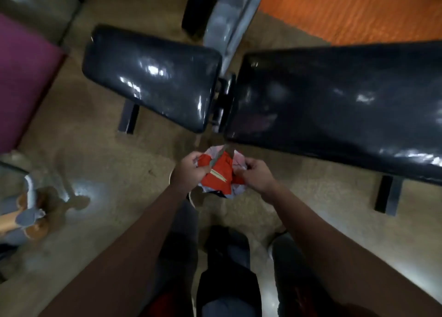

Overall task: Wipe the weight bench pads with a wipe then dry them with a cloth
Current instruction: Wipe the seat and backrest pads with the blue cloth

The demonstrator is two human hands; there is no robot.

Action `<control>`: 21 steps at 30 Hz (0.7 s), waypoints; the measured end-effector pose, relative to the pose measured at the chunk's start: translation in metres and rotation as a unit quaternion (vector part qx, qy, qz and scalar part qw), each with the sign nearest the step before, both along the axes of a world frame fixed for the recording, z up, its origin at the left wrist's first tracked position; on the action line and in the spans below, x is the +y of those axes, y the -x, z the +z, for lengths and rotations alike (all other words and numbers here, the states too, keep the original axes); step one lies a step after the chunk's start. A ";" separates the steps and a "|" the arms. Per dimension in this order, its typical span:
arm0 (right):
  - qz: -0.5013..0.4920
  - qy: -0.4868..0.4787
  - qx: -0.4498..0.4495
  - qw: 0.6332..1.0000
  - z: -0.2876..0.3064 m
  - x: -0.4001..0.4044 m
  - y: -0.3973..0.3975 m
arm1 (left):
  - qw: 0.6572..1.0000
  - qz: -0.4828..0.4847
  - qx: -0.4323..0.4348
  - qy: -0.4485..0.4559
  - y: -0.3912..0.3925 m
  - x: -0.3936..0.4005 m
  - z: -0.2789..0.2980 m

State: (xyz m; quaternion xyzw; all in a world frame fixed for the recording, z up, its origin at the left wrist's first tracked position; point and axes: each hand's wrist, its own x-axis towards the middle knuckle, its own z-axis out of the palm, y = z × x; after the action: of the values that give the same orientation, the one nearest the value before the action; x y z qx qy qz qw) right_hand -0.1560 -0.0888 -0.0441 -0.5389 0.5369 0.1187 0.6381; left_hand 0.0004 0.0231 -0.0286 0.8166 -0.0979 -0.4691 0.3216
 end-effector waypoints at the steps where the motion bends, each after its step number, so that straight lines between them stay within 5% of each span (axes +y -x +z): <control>1: 0.006 0.002 0.008 1.000 -0.015 0.006 0.002 | 1.000 -0.007 -0.003 -0.012 0.003 0.007 -0.018; 11: -0.004 0.034 0.079 0.996 -0.133 0.042 0.001 | 0.998 -0.028 -0.040 -0.030 0.018 0.045 -0.156; 21: -0.061 0.075 0.097 0.991 -0.161 0.049 -0.005 | 0.994 -0.034 -0.103 -0.001 0.024 0.042 -0.185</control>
State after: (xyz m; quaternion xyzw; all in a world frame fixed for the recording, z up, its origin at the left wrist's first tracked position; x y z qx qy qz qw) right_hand -0.1508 -0.0394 -0.2051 -0.5374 0.6353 0.0905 0.5472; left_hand -0.0236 0.0651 -0.2141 0.8570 -0.1576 -0.3933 0.2934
